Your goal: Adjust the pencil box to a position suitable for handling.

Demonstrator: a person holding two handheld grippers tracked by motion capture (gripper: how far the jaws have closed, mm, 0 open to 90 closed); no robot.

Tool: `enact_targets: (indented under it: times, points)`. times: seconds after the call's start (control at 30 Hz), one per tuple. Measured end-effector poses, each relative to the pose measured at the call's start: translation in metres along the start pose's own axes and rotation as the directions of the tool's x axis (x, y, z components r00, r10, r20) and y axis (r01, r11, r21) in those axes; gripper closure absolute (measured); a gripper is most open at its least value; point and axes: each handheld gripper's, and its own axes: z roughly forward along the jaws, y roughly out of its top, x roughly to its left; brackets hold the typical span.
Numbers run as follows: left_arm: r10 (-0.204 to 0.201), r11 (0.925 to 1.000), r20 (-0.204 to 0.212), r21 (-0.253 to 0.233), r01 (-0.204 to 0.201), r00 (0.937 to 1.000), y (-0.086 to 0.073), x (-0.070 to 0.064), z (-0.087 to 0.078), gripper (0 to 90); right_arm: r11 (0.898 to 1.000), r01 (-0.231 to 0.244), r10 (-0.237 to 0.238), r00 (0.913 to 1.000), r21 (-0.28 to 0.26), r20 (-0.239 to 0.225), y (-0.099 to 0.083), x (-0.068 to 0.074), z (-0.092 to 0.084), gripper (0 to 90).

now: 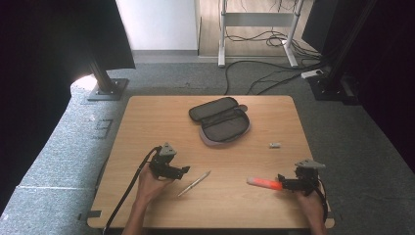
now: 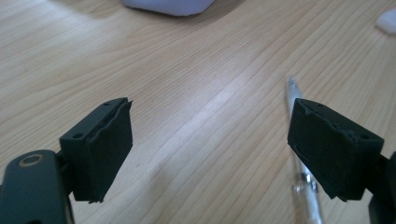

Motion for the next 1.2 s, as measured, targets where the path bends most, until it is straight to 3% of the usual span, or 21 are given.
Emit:
enact_targets:
  times: [0.4, 0.47, 0.83, 1.2]
  points:
    - [0.057, 0.9984, 0.017, -0.002, -0.057, 0.9983, 0.029, -0.004, 0.011, 15.4, 1.0, 0.0, 0.0, 1.0, 0.0, 0.0, 0.0, 0.0, 0.0, 4.1]
    - [0.049, 0.9988, 0.032, -0.009, -0.049, 0.9983, 0.033, -0.003, 0.013, 15.9, 1.0, 0.0, 0.0, 1.0, 0.0, 0.0, 0.0, 0.0, 0.0, 4.1]
    - [0.094, 0.9955, 0.071, -0.016, -0.093, 0.993, 0.061, -0.006, 0.029, 19.1, 1.0, 0.0, 0.0, 1.0, 0.0, 0.0, 0.0, 0.0, 0.0, 4.1]
    - [0.101, 0.9948, 0.093, -0.025, -0.099, 0.9905, 0.082, -0.004, 0.047, 22.6, 1.0, 0.006, -0.006, 1.0, 0.0, -0.006, 0.0, 0.0, 0.0, 3.9]
